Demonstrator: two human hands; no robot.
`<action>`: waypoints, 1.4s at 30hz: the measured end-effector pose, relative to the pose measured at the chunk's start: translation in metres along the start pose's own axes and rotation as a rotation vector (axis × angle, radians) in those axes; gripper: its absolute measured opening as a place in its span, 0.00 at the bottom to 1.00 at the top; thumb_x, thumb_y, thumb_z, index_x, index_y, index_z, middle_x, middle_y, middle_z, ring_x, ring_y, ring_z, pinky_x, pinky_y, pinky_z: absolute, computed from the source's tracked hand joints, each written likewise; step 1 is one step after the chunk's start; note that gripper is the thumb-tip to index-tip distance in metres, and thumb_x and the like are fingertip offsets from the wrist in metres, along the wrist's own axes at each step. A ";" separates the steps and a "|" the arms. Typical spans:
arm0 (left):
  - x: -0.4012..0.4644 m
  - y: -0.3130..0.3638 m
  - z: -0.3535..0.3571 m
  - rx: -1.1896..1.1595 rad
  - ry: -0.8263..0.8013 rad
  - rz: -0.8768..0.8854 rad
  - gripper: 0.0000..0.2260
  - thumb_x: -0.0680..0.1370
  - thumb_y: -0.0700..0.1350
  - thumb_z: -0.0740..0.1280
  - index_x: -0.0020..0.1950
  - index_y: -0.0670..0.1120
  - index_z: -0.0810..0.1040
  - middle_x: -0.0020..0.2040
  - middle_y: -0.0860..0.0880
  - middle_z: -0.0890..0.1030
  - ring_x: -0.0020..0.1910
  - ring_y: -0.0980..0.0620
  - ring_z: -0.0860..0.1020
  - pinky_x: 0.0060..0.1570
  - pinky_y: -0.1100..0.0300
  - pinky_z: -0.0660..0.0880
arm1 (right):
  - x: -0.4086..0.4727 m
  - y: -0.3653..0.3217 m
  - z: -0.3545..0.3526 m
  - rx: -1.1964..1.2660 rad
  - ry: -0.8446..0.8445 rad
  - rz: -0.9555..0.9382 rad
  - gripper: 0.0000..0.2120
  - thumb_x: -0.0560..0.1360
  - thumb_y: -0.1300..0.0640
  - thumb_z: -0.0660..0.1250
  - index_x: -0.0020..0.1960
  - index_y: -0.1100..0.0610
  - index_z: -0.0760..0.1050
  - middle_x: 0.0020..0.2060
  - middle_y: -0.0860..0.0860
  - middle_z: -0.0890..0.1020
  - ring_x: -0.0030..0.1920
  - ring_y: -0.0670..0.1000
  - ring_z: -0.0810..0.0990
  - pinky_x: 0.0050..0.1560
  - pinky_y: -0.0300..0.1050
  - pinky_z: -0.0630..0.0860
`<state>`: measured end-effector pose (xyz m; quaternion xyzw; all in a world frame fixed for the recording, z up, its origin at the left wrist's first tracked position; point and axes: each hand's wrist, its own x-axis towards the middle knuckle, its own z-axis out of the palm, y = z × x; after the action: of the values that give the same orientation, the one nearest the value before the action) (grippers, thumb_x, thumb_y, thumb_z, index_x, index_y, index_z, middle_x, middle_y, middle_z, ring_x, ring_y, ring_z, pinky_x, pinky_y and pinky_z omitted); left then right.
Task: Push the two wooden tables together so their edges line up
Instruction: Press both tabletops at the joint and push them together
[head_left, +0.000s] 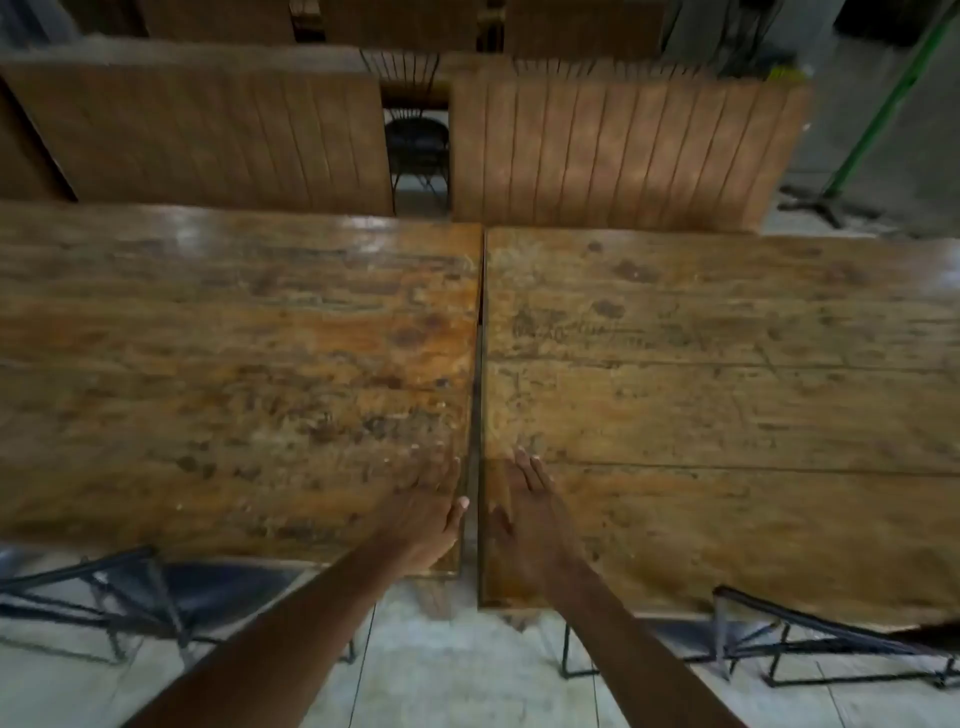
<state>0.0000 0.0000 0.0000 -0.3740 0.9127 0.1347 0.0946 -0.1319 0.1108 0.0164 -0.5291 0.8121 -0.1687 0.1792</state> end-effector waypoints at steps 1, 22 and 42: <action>0.004 -0.003 0.012 0.034 0.006 -0.026 0.29 0.84 0.58 0.45 0.82 0.47 0.45 0.83 0.44 0.40 0.80 0.38 0.41 0.75 0.38 0.39 | 0.002 0.006 0.016 -0.009 -0.005 -0.008 0.29 0.81 0.52 0.56 0.79 0.59 0.56 0.80 0.56 0.58 0.81 0.58 0.51 0.78 0.54 0.56; 0.022 -0.022 0.070 0.066 0.209 -0.047 0.28 0.84 0.58 0.44 0.82 0.48 0.46 0.83 0.44 0.44 0.81 0.40 0.39 0.74 0.31 0.46 | 0.029 0.029 0.092 -0.181 0.084 -0.038 0.28 0.84 0.50 0.45 0.81 0.56 0.46 0.82 0.53 0.48 0.81 0.56 0.42 0.79 0.60 0.46; 0.013 -0.006 -0.011 0.180 -0.116 -0.089 0.32 0.82 0.58 0.55 0.82 0.50 0.47 0.83 0.44 0.49 0.80 0.39 0.49 0.74 0.34 0.49 | 0.073 0.011 0.034 -0.165 -0.440 0.016 0.28 0.85 0.49 0.45 0.81 0.56 0.40 0.81 0.53 0.38 0.80 0.59 0.37 0.78 0.60 0.42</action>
<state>-0.0054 -0.0164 0.0059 -0.3956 0.8966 0.0692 0.1864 -0.1523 0.0449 -0.0273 -0.5594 0.7687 0.0191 0.3095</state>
